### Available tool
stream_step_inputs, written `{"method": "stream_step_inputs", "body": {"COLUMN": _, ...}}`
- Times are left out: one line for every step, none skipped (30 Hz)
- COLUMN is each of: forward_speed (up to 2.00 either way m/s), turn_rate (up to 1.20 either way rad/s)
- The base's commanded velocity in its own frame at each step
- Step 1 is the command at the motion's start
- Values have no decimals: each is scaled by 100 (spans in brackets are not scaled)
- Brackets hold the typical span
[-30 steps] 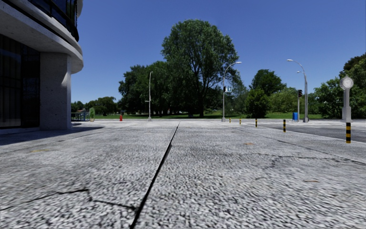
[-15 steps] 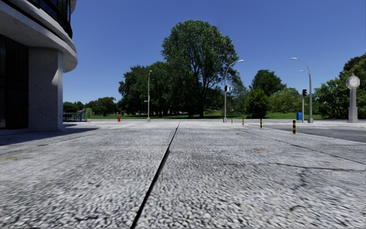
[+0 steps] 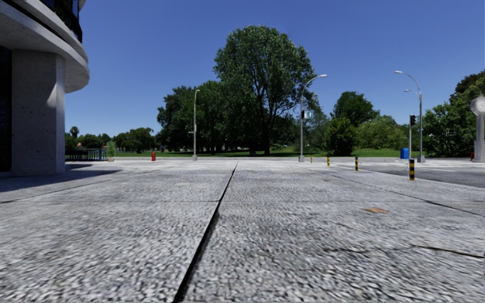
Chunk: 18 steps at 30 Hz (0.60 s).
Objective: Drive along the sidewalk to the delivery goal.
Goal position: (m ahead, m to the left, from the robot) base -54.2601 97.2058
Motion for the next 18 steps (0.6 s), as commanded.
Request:
{"method": "stream_step_inputs", "body": {"forward_speed": 200, "turn_rate": 22}}
{"method": "stream_step_inputs", "body": {"forward_speed": 200, "turn_rate": 22}}
{"method": "stream_step_inputs", "body": {"forward_speed": 200, "turn_rate": 22}}
{"method": "stream_step_inputs", "body": {"forward_speed": 200, "turn_rate": 23}}
{"method": "stream_step_inputs", "body": {"forward_speed": 200, "turn_rate": 23}}
{"method": "stream_step_inputs", "body": {"forward_speed": 200, "turn_rate": 23}}
{"method": "stream_step_inputs", "body": {"forward_speed": 200, "turn_rate": 23}}
{"method": "stream_step_inputs", "body": {"forward_speed": 200, "turn_rate": 23}}
{"method": "stream_step_inputs", "body": {"forward_speed": 200, "turn_rate": 23}}
{"method": "stream_step_inputs", "body": {"forward_speed": 200, "turn_rate": 23}}
{"method": "stream_step_inputs", "body": {"forward_speed": 200, "turn_rate": 23}}
{"method": "stream_step_inputs", "body": {"forward_speed": 200, "turn_rate": 23}}
{"method": "stream_step_inputs", "body": {"forward_speed": 200, "turn_rate": 23}}
{"method": "stream_step_inputs", "body": {"forward_speed": 200, "turn_rate": 23}}
{"method": "stream_step_inputs", "body": {"forward_speed": 200, "turn_rate": 23}}
{"method": "stream_step_inputs", "body": {"forward_speed": 200, "turn_rate": 23}}
{"method": "stream_step_inputs", "body": {"forward_speed": 200, "turn_rate": 24}}
{"method": "stream_step_inputs", "body": {"forward_speed": 200, "turn_rate": 24}}
